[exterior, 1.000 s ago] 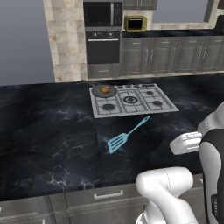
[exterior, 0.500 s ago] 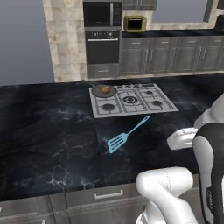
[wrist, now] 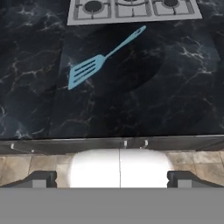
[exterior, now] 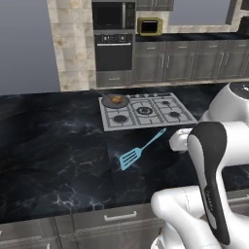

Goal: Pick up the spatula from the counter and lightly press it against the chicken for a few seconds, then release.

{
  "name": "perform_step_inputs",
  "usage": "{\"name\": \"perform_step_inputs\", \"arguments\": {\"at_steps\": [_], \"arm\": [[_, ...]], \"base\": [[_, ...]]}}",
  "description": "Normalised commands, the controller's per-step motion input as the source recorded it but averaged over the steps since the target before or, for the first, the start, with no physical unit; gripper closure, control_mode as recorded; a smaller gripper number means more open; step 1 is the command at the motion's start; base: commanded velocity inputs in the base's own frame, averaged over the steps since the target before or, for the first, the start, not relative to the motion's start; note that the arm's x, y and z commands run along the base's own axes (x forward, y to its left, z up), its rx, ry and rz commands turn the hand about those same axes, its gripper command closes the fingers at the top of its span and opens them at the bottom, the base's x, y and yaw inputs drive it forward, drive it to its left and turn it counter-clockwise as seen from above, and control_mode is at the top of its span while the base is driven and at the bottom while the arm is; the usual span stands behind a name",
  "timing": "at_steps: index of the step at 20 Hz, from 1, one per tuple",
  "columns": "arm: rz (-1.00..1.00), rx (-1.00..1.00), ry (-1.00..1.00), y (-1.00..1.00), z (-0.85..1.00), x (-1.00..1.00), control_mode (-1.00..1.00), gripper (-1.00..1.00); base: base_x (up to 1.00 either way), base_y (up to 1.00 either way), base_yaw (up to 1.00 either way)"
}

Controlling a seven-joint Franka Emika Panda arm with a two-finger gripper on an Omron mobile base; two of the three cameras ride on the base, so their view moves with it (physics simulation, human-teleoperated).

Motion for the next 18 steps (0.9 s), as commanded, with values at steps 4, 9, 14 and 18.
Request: {"name": "perform_step_inputs", "arguments": {"at_steps": [4, 9, 14, 18], "arm": [[-0.05, 0.0, 0.0, 0.03, 0.0, 0.48, -1.0, -1.0], [0.0, 0.0, 0.0, 0.0, 0.0, 0.5, -1.0, -1.0], [0.0, 0.0, 0.0, 0.0, -0.01, 0.52, -1.0, -1.0], [0.0, 0.0, 0.0, 0.0, -0.11, 0.43, -1.0, -1.0]], "base": [[0.0, 0.0, 0.0], [0.0, 0.0, 0.0], [0.0, 0.0, 0.0], [0.0, 0.0, 0.0]]}}
